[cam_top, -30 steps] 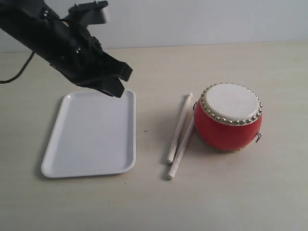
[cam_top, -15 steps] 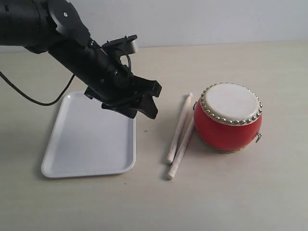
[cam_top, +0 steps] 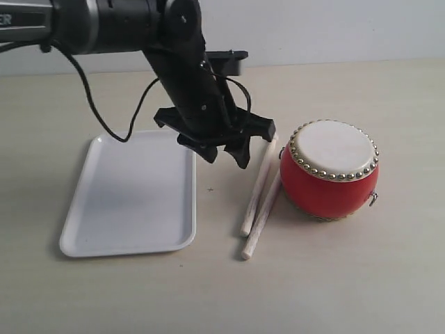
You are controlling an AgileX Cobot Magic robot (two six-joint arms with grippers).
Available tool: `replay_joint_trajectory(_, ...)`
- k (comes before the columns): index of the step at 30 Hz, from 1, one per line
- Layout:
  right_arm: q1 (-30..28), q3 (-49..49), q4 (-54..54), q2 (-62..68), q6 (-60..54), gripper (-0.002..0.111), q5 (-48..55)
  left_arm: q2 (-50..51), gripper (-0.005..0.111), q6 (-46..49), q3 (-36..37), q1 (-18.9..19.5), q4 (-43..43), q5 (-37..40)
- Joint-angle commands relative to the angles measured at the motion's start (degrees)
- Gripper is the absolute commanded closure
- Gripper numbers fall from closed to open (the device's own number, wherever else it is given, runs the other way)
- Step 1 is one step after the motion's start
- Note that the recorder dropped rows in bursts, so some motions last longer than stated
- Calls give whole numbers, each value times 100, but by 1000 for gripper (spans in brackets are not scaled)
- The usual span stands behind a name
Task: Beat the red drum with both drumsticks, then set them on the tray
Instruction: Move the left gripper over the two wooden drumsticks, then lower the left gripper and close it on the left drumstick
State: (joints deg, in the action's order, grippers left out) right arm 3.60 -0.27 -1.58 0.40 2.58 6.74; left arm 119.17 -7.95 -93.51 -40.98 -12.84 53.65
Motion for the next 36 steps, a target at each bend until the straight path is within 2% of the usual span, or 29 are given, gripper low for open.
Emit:
replay_joint_trajectory(1,-29,27,0,-40,-37,108,-51,478,53,-351,-383,-103,164,386)
replay_joint_trajectory(11,-29,27,0,-40,-37,108,-51,832,53,-479,-703,-415,364,447)
replay_joint_trajectory(30,-29,27,0,-40,-37,108,-38,1126,53,-712,-815,-472,662,618)
replay_joint_trajectory(36,-29,27,0,-40,-37,108,-38,1436,53,-712,-1303,-526,666,832)
